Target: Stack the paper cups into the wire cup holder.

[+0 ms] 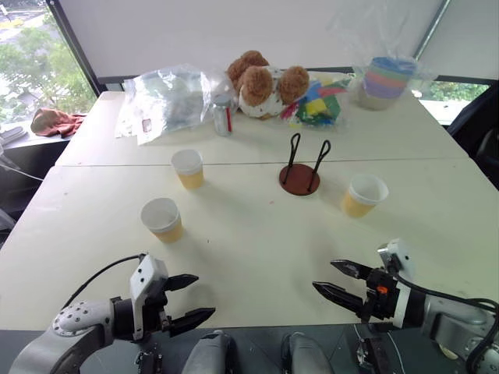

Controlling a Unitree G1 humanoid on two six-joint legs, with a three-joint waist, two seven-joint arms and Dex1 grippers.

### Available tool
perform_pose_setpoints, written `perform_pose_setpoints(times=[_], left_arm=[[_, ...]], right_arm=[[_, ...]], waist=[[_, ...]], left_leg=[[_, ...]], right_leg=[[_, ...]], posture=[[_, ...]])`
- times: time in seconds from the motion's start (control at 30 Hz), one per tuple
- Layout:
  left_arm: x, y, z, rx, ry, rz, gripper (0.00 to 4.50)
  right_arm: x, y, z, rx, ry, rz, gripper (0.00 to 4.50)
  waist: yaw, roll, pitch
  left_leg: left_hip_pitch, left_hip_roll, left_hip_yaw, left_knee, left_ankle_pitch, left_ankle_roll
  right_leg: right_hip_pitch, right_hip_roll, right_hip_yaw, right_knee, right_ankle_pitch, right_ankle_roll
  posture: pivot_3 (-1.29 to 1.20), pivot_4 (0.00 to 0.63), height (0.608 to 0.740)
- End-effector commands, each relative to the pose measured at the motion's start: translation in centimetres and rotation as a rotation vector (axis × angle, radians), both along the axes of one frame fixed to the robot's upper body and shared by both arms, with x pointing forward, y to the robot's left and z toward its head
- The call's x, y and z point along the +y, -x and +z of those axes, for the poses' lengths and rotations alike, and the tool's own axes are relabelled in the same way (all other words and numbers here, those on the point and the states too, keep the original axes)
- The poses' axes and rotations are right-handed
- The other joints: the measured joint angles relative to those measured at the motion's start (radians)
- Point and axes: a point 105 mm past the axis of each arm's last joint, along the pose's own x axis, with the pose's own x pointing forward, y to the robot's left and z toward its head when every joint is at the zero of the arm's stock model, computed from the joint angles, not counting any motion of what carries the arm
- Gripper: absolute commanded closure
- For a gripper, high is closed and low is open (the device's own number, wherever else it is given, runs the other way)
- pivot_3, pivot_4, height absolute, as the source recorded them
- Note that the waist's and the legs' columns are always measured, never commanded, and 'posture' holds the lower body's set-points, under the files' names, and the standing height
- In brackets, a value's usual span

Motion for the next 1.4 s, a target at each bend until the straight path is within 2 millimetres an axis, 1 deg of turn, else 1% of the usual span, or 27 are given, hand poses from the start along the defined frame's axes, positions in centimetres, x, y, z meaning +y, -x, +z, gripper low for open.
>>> perform_pose_setpoints(times=[0.03,0.57,0.63,0.7,0.73,0.8,0.87,0.93,1.0,1.07,1.1,1.17,1.27,1.33,1.4], left_arm=[[-0.2,-0.2,0.6,-0.032,0.007,-0.002,0.0],[-0.3,-1.1,1.0,-0.061,0.012,0.011,0.0],[-0.5,-1.5,1.4,-0.085,0.008,-0.008,0.0],[-1.1,-2.1,2.3,-0.116,0.021,-0.031,0.0],[-1.4,-2.6,3.2,-0.136,0.024,-0.047,0.0],[-2.0,-3.2,5.3,-0.18,0.017,-0.117,0.0],[-2.4,-3.6,7.5,-0.193,0.015,-0.192,0.0],[-2.6,-3.6,9.3,-0.175,0.02,-0.263,0.0],[-2.7,-3.6,11.4,-0.144,0.046,-0.332,0.0],[-2.4,-3.6,12.4,-0.139,0.005,-0.371,0.0],[-2.0,-3.9,12.6,-0.15,-0.033,-0.375,0.0],[-1.2,-4.9,13.7,-0.199,-0.073,-0.351,0.0],[-0.7,-6.4,15.6,-0.264,-0.059,-0.31,0.0],[-0.6,-7.2,16.5,-0.301,-0.044,-0.289,0.0],[-0.6,-7.7,16.9,-0.324,-0.032,-0.274,0.0]], right_arm=[[0.5,0.1,0.7,-0.033,0.002,0.025,0.05],[0.3,-0.5,0.5,-0.044,0.005,0.004,0.05],[0.2,-0.7,0.6,-0.045,0.004,0.001,0.05],[0.1,-1.0,0.7,-0.038,0.012,0.015,0.05],[-0.1,-1.5,1.8,-0.052,-0.006,0.016,0.05],[-0.7,-2.9,4.9,-0.107,-0.025,0.01,0.05],[-1.1,-3.9,7.6,-0.147,-0.033,0.002,0.05],[-1.1,-5.0,9.9,-0.212,-0.053,-0.013,0.05],[-0.6,-5.9,12.4,-0.291,-0.059,-0.011,0.05],[-0.3,-7.1,14.0,-0.353,-0.024,-0.042,0.05],[-0.4,-7.9,14.4,-0.371,0.018,-0.072,0.05],[-0.5,-9.6,14.9,-0.38,0.08,-0.139,0.05],[-0.1,-11.4,15.4,-0.35,0.072,-0.172,0.05],[-0.1,-12.8,15.0,-0.306,0.082,-0.208,0.05],[-0.3,-14.0,14.5,-0.266,0.084,-0.247,0.05]], waist=[[0.0,0.0,0.0],[0.0,0.0,0.0],[0.001,0.0,0.0],[0.002,0.0,0.0],[0.002,0.0,0.0],[0.0,0.001,0.001],[-0.002,0.001,0.001],[-0.001,0.0,0.002],[-0.001,-0.001,0.002],[-0.001,0.0,0.002],[-0.002,0.0,0.003],[-0.003,0.0,0.003],[-0.001,-0.001,0.003],[-0.001,-0.002,0.004],[-0.001,-0.002,0.004]], left_leg=[[0.0,0.0,0.0,0.0,0.0,0.0],[0.0,0.0,0.0,0.0,0.0,0.0],[0.0,0.0,0.0,0.0,0.0,0.0],[0.0,0.0,0.0,0.0,0.0,0.0],[0.0,0.0,0.0,0.001,0.0,0.0],[0.0,0.0,0.0,0.003,0.0,0.0],[-0.001,0.001,-0.001,0.01,0.0,0.001],[-0.001,0.001,-0.001,0.011,-0.001,0.001],[-0.001,0.001,-0.001,0.011,-0.001,0.001],[-0.002,0.001,-0.001,0.012,0.0,0.001],[-0.002,0.001,-0.001,0.012,0.0,0.001],[-0.002,0.001,0.001,0.012,0.0,0.0],[-0.002,0.001,0.002,0.013,0.0,0.0],[-0.002,0.0,0.002,0.014,0.0,0.001],[-0.002,0.0,0.002,0.015,0.0,0.001]], right_leg=[[0.0,0.0,0.0,0.0,0.0,0.0],[0.0,0.0,0.0,0.0,0.0,0.0],[0.0,0.001,0.0,0.0,0.0,0.0],[0.001,0.001,0.0,0.0,0.0,0.0],[0.001,0.001,0.0,0.0,0.0,0.0],[0.001,0.001,0.0,0.001,0.001,0.0],[0.001,0.002,0.0,0.004,0.001,-0.001],[0.002,0.002,0.0,0.005,0.001,-0.001],[0.001,0.003,-0.001,0.006,0.001,-0.001],[0.0,0.003,-0.001,0.01,0.001,-0.001],[-0.001,0.004,-0.001,0.011,0.001,0.0],[-0.002,0.005,-0.001,0.013,0.001,0.0],[-0.002,0.006,-0.001,0.013,0.001,0.001],[-0.001,0.006,-0.001,0.014,0.002,0.002],[-0.001,0.006,-0.001,0.014,0.002,0.004]], posture=[[0.0,0.15,0.74],[0.0,0.15,0.74],[0.0,0.15,0.74],[0.0,0.15,0.74],[0.0,0.15,0.74],[0.0,0.15,0.74],[0.0,0.15,0.74],[0.0,0.15,0.74],[0.0,0.15,0.74],[0.0,0.15,0.74],[0.0,0.15,0.74],[0.0,0.15,0.74],[0.0,0.15,0.74],[0.0,0.15,0.74],[0.0,0.15,0.74]])
